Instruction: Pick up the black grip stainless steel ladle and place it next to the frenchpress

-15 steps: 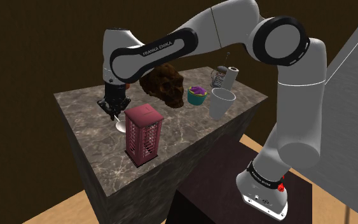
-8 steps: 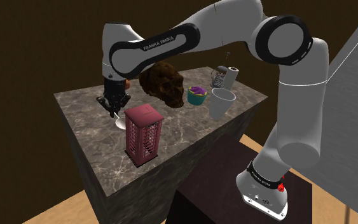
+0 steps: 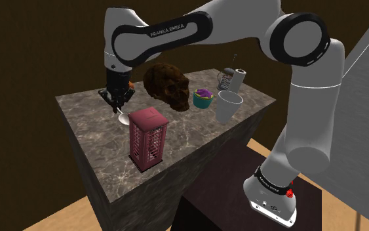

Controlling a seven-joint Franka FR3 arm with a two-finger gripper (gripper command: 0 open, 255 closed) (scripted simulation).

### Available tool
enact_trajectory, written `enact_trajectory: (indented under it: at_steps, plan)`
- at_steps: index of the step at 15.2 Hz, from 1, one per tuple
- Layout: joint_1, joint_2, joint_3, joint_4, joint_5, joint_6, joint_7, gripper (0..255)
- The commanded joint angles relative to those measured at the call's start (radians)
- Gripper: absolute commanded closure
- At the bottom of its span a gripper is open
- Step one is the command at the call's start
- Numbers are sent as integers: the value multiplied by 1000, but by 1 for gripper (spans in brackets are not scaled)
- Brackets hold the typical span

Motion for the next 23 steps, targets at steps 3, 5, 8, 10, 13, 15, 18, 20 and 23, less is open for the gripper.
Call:
enact_trajectory:
  at_steps: [3, 5, 8, 10, 13, 15, 18, 20, 23]
  plan:
    - [-1, -16, 2, 33, 4, -49, 0, 255]
    - [-1, -22, 3, 51, 6, -73, 1, 255]
    - [-1, -31, 4, 79, 8, -109, 2, 255]
    - [-1, -36, 5, 99, 9, -134, 3, 255]
    - [-1, -42, 6, 132, 10, -172, 5, 255]
    - [0, -44, 7, 155, 11, -198, 6, 255]
    - [1, -46, 8, 192, 11, -237, 8, 255]
    - [3, -47, 8, 219, 11, -264, 10, 255]
    - [5, -45, 9, 262, 10, -305, 13, 255]
